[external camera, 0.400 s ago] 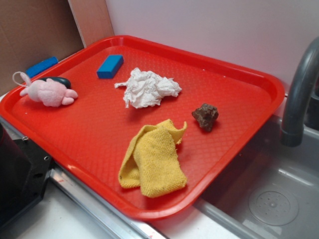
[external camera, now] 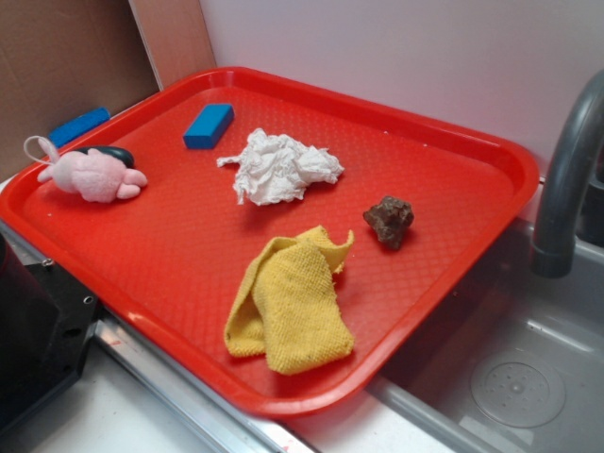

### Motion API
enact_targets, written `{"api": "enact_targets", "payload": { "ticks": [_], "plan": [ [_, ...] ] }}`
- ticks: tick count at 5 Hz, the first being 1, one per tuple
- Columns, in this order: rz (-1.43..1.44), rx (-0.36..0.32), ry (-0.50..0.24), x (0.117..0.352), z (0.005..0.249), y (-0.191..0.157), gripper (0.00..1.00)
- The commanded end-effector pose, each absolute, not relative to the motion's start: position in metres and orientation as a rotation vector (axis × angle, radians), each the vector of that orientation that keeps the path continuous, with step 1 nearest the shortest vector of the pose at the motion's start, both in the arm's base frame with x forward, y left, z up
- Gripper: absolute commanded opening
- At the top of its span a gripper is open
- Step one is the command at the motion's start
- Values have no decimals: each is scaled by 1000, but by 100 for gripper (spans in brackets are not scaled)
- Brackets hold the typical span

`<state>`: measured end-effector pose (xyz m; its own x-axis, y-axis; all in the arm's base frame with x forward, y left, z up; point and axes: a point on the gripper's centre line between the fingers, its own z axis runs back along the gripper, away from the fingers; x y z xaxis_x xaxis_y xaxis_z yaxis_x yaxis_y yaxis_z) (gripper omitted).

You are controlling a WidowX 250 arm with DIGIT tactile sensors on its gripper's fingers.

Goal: Grab the yellow cloth.

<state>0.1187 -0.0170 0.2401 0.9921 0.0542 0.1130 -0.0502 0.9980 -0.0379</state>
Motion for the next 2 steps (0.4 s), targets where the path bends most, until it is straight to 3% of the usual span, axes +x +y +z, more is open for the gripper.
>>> {"api": "enact_targets", "payload": {
  "ticks": [1, 2],
  "plan": [
    [141, -102, -144, 159, 168, -89, 100],
    [135, -158, -177, 156, 135, -121, 100]
  ]
}}
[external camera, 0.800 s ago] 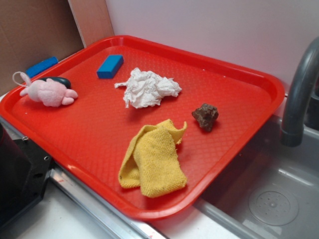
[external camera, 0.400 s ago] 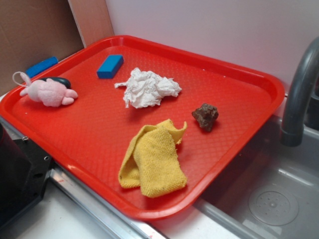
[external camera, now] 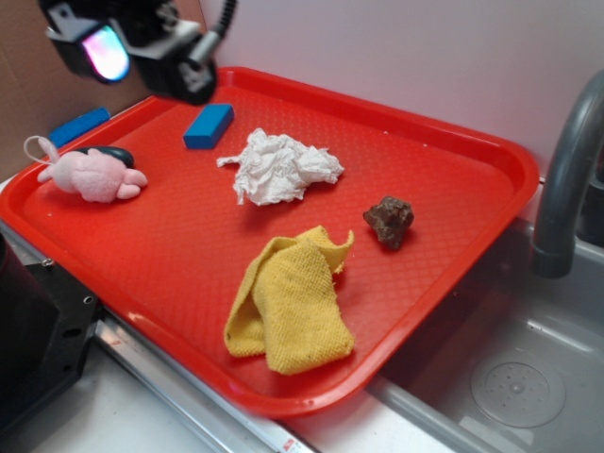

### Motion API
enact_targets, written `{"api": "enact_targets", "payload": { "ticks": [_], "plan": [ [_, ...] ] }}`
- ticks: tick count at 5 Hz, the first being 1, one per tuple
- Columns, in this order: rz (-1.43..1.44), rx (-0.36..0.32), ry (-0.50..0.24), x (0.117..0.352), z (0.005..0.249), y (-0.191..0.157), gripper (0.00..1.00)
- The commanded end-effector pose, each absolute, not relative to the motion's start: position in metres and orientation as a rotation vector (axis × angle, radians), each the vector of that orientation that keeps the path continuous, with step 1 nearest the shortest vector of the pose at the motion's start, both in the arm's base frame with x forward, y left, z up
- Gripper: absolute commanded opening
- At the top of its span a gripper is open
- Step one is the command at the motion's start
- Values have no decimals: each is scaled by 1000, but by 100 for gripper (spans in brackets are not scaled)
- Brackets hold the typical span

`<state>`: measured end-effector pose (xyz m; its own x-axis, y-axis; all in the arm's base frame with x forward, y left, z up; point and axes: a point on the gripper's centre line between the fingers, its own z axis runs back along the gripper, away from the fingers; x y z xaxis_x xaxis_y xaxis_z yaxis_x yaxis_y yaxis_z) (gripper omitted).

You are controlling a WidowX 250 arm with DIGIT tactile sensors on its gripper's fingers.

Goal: Grab the yellow cloth.

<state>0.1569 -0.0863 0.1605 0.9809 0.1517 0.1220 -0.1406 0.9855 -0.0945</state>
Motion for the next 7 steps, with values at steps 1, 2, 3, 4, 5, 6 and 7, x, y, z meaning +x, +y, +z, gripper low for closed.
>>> {"api": "enact_targets", "payload": {
  "ticks": [1, 2, 3, 4, 5, 6, 7],
  "plan": [
    [140, -238, -142, 151, 114, -146, 100],
    [157, -269, -52, 146, 90, -164, 100],
    [162, -237, -36, 154, 72, -156, 100],
    [163, -181, -7, 173, 55, -144, 100],
    [121, -129, -4, 178, 46, -131, 100],
    [129, -124, 51, 174, 28, -128, 100],
    [127, -142, 84, 158, 20, -136, 0]
  ]
}}
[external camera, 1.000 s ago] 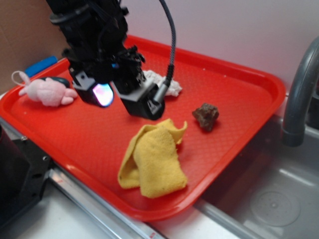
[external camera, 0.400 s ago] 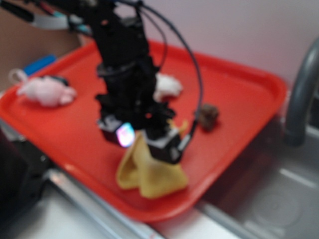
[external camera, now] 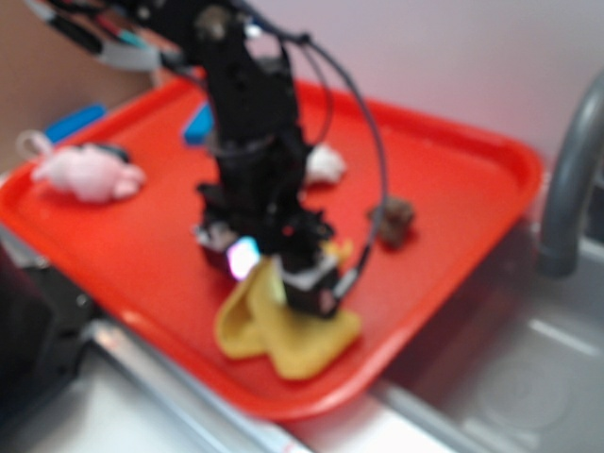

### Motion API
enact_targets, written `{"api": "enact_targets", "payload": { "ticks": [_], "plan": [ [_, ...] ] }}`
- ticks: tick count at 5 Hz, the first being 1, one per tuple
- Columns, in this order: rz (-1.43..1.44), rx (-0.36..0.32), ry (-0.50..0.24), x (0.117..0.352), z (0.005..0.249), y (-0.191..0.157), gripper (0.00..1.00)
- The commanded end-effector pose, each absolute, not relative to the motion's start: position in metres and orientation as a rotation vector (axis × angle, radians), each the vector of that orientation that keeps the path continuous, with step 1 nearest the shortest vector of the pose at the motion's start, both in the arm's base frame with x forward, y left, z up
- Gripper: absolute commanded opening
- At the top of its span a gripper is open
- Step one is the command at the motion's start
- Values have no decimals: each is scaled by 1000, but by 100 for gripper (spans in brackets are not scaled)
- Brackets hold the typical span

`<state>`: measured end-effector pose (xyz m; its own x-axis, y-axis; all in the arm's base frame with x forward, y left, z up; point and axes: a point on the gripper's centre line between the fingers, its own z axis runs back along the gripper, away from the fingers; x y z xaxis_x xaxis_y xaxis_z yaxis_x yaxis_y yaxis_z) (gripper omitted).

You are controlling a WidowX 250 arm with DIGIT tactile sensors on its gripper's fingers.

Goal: Grab the yellow cloth.

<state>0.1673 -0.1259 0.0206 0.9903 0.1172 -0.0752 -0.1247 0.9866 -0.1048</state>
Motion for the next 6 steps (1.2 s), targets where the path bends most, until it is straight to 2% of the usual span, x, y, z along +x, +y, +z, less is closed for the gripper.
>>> {"api": "enact_targets", "payload": {
  "ticks": [1, 2, 3, 4, 5, 6],
  "plan": [
    [105, -156, 84, 142, 23, -134, 0],
    [-5, -150, -13, 166, 71, -119, 0],
    [-28, -111, -81, 161, 122, -80, 0],
    [-74, -52, -60, 158, 174, -47, 0],
    [-127, 9, 19, 149, 219, -31, 0],
    [-132, 30, 99, 156, 222, -28, 0]
  ]
}}
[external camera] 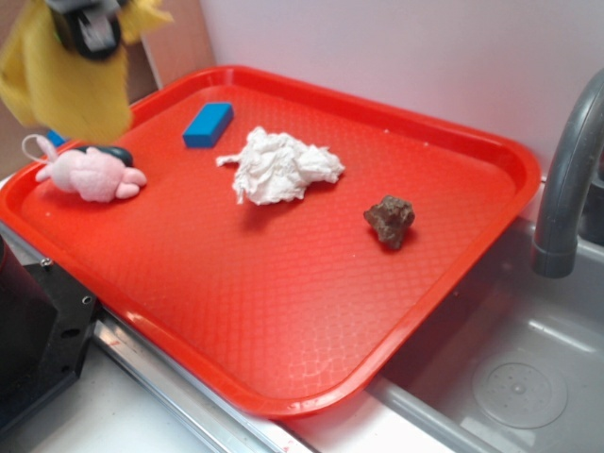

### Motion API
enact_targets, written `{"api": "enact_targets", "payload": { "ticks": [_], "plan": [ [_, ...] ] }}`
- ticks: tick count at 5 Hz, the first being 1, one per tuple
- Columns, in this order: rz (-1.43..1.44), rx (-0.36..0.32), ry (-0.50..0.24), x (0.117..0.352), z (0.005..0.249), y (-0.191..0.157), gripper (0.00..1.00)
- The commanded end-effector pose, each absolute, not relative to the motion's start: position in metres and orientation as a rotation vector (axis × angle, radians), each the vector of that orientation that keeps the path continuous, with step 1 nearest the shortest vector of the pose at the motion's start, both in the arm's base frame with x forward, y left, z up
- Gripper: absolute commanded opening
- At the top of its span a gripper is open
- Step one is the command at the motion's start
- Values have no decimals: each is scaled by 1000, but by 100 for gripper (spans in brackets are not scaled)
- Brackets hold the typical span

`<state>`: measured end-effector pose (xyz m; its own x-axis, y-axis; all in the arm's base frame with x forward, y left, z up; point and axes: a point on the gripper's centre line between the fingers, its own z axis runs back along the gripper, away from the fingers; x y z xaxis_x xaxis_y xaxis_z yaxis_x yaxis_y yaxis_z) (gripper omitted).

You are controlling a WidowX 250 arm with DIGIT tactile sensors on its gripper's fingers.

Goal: Grab the yellow cloth.

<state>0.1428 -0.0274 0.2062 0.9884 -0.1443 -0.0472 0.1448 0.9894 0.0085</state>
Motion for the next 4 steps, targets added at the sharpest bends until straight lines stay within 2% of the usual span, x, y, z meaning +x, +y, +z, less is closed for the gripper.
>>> {"api": "enact_targets", "payload": {
  "ticks": [1, 2, 3, 4],
  "plan": [
    [-171, 79, 63, 153, 216, -12, 0],
    [-157, 68, -21, 169, 180, 1, 0],
    [-128, 49, 1, 187, 163, 2, 0],
    [-131, 62, -17, 196, 169, -4, 0]
  ]
}}
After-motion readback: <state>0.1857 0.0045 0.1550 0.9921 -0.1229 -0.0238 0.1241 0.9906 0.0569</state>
